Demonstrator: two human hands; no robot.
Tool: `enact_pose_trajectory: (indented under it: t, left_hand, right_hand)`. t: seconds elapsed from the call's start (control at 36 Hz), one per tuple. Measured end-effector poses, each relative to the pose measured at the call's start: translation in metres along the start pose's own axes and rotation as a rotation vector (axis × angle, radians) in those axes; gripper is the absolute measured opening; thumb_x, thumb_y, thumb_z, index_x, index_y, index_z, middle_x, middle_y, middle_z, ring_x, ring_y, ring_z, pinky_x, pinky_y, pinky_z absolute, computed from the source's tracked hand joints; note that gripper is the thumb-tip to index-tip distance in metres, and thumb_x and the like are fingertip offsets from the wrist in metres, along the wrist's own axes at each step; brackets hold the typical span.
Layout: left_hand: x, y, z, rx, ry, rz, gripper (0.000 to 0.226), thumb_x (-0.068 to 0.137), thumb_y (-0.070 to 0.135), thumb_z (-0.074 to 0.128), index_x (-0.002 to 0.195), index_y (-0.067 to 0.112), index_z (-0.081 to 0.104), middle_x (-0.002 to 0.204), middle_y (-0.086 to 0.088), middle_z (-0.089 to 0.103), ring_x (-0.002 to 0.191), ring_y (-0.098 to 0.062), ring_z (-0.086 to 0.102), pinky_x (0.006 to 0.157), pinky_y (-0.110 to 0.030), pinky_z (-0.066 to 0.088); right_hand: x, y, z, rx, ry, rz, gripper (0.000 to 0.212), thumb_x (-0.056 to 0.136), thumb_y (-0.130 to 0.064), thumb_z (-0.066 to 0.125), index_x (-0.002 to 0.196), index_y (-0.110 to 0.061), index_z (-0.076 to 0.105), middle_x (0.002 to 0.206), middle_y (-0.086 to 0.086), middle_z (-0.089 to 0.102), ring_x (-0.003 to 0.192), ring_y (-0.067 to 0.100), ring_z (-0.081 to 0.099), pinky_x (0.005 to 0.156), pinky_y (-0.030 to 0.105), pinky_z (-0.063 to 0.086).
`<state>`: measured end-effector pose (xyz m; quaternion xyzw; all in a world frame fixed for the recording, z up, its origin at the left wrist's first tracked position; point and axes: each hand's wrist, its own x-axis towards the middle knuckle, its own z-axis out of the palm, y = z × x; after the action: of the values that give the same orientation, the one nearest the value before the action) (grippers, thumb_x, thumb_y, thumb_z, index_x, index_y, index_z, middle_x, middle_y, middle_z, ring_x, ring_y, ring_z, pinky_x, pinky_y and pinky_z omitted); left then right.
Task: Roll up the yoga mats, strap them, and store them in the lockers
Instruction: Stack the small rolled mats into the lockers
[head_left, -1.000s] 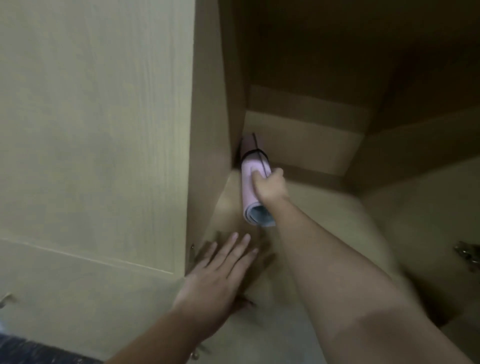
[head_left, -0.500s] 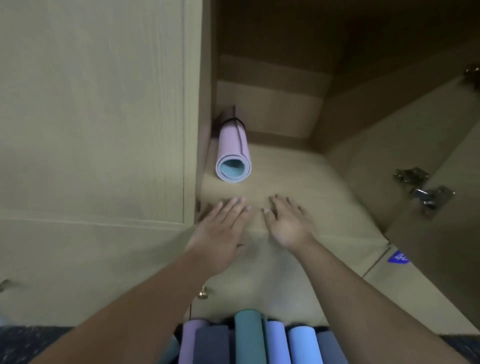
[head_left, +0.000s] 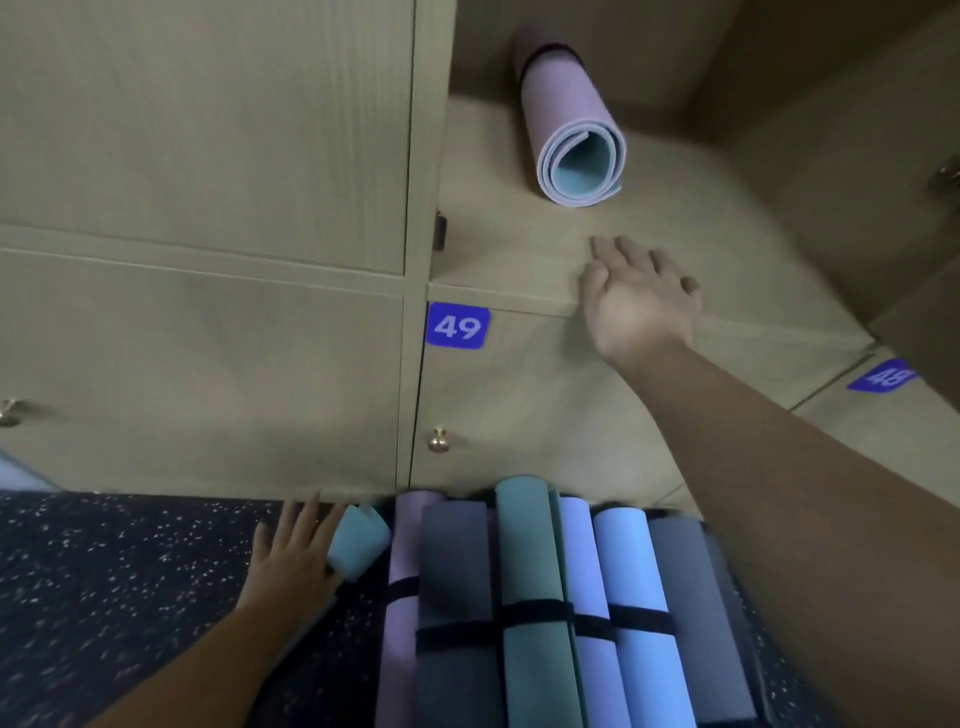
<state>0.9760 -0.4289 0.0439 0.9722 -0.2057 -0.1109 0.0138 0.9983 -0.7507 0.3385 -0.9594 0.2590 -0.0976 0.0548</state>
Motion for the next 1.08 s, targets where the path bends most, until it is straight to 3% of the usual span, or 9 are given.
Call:
enact_pose_trajectory:
  t: [0.08,0.25,0.33,0.47,0.61,0.75,0.83,0.94,1.08]
  left_hand:
    - [-0.003,0.006,0.008,-0.091,-0.271,-0.155,0.093,0.09,0.058,0.049,0.15,0.036,-0.018,0.161,-0.009,-0.015,0.147,-0.037,-0.007,0.114,-0.057,0.014]
    - [-0.003,0.005,0.032,-0.137,-0.361,-0.155,0.101,0.086,0.055,0.061,0.148,0.043,-0.018,0.16,-0.013,0.004,0.144,-0.036,0.016,0.109,-0.053,0.033]
    - [-0.003,0.003,0.04,-0.099,-0.362,-0.128,0.1,0.087,0.052,0.061,0.147,0.046,-0.018,0.16,-0.013,0.0,0.144,-0.036,0.014,0.11,-0.052,0.034]
    - [0.003,-0.001,0.041,-0.073,-0.391,-0.166,0.103,0.086,0.046,0.065,0.143,0.053,-0.021,0.16,-0.009,-0.011,0.145,-0.04,0.006,0.109,-0.066,0.026]
    - [0.003,-0.01,0.041,-0.063,-0.297,-0.132,0.092,0.094,0.033,0.055,0.143,0.053,-0.02,0.159,-0.005,0.005,0.133,-0.029,0.035,0.104,-0.05,0.04]
    - [-0.006,-0.018,0.038,-0.076,-0.115,-0.064,0.091,0.094,0.038,0.052,0.144,0.045,-0.024,0.156,-0.003,0.015,0.124,-0.024,0.044,0.096,-0.044,0.046]
    - [-0.016,-0.016,0.03,-0.17,-0.001,-0.015,0.097,0.089,0.036,0.06,0.144,0.045,-0.019,0.154,-0.005,0.025,0.118,-0.027,0.05,0.09,-0.046,0.05]
    - [-0.025,-0.008,-0.001,-0.303,0.107,0.045,0.118,0.072,0.028,0.081,0.145,0.056,-0.006,0.138,-0.013,0.048,0.099,-0.035,0.063,0.067,-0.051,0.057]
    - [-0.034,0.02,-0.066,-0.533,0.299,0.175,0.11,0.075,0.017,0.078,0.147,0.053,0.004,0.141,-0.014,0.044,0.108,-0.04,0.058,0.079,-0.05,0.055]
  right_hand:
    - [0.0,0.0,0.0,0.006,0.0,0.007,0.048,0.103,-0.034,0.019,0.151,-0.035,0.027,0.161,-0.009,0.02,0.148,0.022,0.015,0.115,0.047,0.013]
    - [0.001,0.0,-0.001,0.009,-0.004,0.015,0.048,0.104,-0.036,0.018,0.152,-0.037,0.025,0.161,-0.009,0.018,0.148,0.021,0.014,0.116,0.046,0.012]
    - [0.001,-0.001,0.0,0.019,0.011,0.016,0.048,0.104,-0.035,0.019,0.151,-0.037,0.026,0.161,-0.01,0.02,0.148,0.021,0.015,0.116,0.046,0.012]
    - [0.002,0.001,0.001,0.014,0.019,0.007,0.049,0.104,-0.036,0.018,0.152,-0.037,0.026,0.161,-0.011,0.019,0.148,0.02,0.016,0.117,0.044,0.011]
    - [0.002,0.002,0.001,0.021,0.032,-0.007,0.048,0.104,-0.036,0.018,0.151,-0.037,0.028,0.161,-0.011,0.021,0.148,0.021,0.017,0.117,0.044,0.013]
    - [0.003,0.003,0.001,0.021,0.04,-0.006,0.048,0.103,-0.036,0.019,0.151,-0.038,0.029,0.161,-0.011,0.021,0.148,0.021,0.018,0.117,0.044,0.012]
    - [0.005,0.003,0.002,0.018,0.024,-0.001,0.048,0.103,-0.037,0.019,0.151,-0.037,0.028,0.161,-0.011,0.02,0.148,0.021,0.017,0.117,0.044,0.013]
    - [0.006,0.003,-0.001,0.003,-0.03,-0.01,0.049,0.103,-0.035,0.02,0.152,-0.034,0.025,0.162,-0.009,0.016,0.148,0.022,0.015,0.117,0.044,0.012]
    - [0.004,0.004,-0.007,-0.006,-0.13,-0.015,0.051,0.104,-0.036,0.018,0.155,-0.032,0.016,0.164,-0.007,0.008,0.15,0.024,0.009,0.119,0.044,0.008]
